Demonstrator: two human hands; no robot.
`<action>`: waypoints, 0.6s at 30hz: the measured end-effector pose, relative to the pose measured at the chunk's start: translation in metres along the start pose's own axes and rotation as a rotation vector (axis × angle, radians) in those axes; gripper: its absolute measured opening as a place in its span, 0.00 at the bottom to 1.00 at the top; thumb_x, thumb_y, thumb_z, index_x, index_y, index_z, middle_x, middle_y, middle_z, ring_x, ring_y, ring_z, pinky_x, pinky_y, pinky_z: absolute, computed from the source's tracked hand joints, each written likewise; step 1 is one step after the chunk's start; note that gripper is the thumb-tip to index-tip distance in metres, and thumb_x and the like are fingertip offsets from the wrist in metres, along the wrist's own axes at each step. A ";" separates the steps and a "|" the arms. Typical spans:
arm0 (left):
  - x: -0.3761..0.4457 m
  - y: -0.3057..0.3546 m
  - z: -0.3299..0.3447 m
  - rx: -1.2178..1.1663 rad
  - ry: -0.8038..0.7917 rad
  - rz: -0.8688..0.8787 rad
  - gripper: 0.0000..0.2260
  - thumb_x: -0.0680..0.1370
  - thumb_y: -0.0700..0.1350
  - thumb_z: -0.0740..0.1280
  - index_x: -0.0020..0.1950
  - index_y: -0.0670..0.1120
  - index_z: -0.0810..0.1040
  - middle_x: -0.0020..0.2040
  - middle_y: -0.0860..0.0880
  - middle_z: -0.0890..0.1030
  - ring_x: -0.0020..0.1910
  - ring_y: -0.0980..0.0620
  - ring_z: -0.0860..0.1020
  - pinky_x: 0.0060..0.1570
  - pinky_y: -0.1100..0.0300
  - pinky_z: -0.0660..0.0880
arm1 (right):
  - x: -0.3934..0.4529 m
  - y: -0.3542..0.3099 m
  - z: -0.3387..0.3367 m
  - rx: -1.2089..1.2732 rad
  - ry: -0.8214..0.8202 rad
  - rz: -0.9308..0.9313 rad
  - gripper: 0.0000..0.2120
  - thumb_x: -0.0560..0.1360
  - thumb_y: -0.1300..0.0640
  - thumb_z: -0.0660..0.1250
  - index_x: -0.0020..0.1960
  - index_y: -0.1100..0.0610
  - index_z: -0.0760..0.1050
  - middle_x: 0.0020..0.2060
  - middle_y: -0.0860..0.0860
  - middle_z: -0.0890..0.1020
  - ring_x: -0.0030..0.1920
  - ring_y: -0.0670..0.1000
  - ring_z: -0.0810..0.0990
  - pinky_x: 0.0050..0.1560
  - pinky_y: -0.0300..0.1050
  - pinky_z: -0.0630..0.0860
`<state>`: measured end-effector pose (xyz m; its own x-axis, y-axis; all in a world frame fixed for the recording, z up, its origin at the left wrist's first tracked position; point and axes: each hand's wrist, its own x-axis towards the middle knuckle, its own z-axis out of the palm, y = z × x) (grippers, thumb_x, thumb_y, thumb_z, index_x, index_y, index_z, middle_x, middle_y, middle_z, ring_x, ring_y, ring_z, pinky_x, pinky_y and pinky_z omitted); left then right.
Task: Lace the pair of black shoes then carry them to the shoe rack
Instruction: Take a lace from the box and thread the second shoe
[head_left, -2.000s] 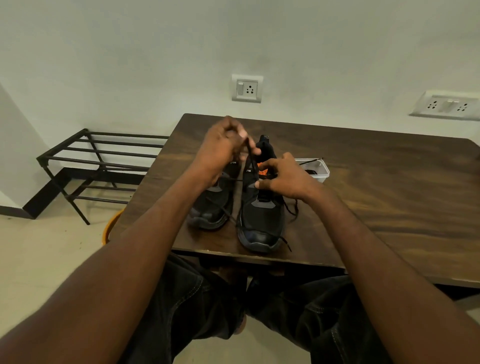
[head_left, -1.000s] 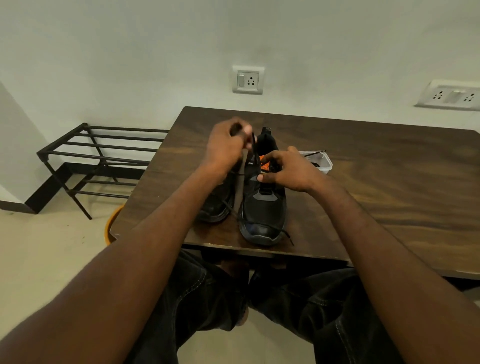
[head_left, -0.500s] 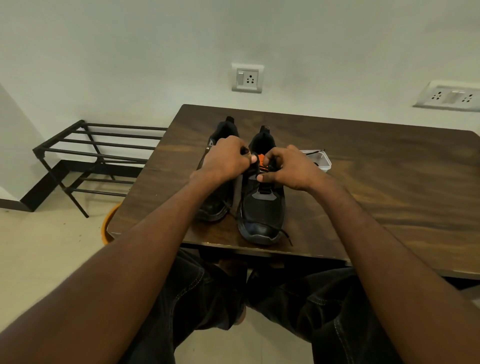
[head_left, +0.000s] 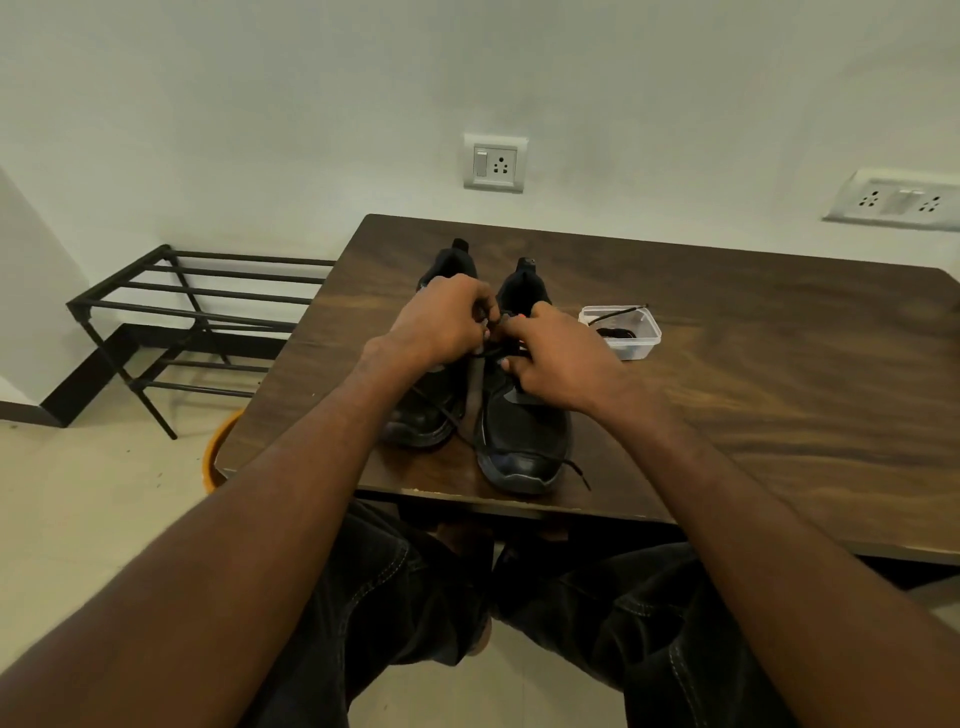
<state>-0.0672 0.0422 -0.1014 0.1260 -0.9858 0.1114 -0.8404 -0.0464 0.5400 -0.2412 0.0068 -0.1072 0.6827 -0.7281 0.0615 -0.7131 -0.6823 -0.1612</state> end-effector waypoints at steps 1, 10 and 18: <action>0.000 -0.001 -0.001 0.022 0.011 -0.005 0.06 0.78 0.39 0.72 0.50 0.51 0.83 0.45 0.53 0.83 0.45 0.56 0.81 0.54 0.51 0.81 | 0.000 -0.003 0.002 -0.037 -0.010 0.011 0.19 0.81 0.44 0.67 0.71 0.46 0.75 0.57 0.53 0.73 0.58 0.57 0.77 0.56 0.57 0.78; -0.004 0.001 -0.007 0.138 0.148 -0.130 0.02 0.79 0.52 0.70 0.48 0.56 0.82 0.46 0.55 0.81 0.50 0.52 0.77 0.67 0.38 0.65 | -0.003 -0.016 -0.010 0.604 0.131 0.342 0.13 0.77 0.47 0.76 0.41 0.56 0.84 0.35 0.51 0.85 0.37 0.50 0.84 0.41 0.51 0.84; -0.008 0.013 -0.010 0.199 0.281 -0.079 0.06 0.81 0.54 0.68 0.53 0.54 0.83 0.53 0.55 0.81 0.55 0.53 0.77 0.63 0.43 0.62 | -0.023 0.018 -0.058 1.687 0.159 0.427 0.03 0.77 0.61 0.71 0.49 0.55 0.79 0.36 0.49 0.79 0.32 0.47 0.79 0.40 0.46 0.79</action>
<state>-0.0741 0.0514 -0.0872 0.3113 -0.8962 0.3160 -0.9052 -0.1783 0.3859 -0.2787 0.0073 -0.0541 0.4127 -0.8921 -0.1838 0.1802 0.2777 -0.9436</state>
